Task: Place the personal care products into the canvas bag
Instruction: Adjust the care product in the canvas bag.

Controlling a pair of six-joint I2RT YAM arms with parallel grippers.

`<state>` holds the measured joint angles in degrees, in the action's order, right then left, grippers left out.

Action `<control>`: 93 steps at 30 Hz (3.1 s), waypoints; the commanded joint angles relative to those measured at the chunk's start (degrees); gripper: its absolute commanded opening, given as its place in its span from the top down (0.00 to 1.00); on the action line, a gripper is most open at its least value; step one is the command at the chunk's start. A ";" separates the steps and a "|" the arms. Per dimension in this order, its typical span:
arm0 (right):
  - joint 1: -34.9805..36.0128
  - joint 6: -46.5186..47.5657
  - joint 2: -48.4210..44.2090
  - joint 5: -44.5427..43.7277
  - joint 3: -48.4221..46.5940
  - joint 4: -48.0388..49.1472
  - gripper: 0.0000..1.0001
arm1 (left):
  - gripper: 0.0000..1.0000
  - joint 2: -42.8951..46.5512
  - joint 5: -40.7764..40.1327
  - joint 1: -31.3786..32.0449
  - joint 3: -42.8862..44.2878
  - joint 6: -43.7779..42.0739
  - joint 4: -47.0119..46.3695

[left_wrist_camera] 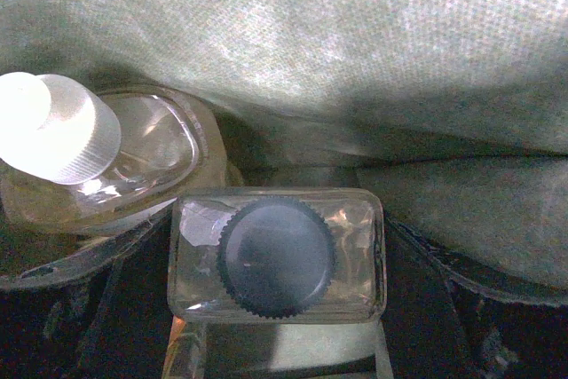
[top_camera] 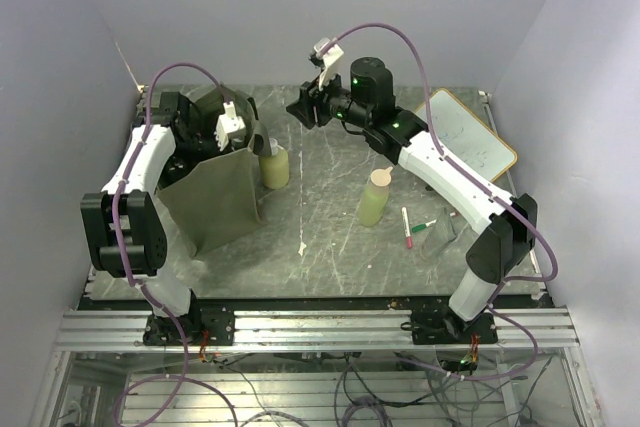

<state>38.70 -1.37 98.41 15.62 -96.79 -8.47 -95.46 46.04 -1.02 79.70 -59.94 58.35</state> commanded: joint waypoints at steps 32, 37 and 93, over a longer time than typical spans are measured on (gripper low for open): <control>-0.65 1.19 -2.77 -0.05 2.00 0.21 0.52 | 0.32 4.35 1.86 1.15 1.08 2.24 -6.21; -0.60 1.48 -2.86 -0.14 2.40 0.30 0.51 | 0.29 4.92 1.60 1.11 1.95 2.23 -5.78; -2.56 6.78 -8.54 1.15 7.45 -2.00 0.50 | 0.16 10.93 0.85 0.76 25.59 28.08 -15.86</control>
<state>37.43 2.92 93.08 16.08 -90.59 -8.84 -88.16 43.72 -0.49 101.56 -41.89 55.72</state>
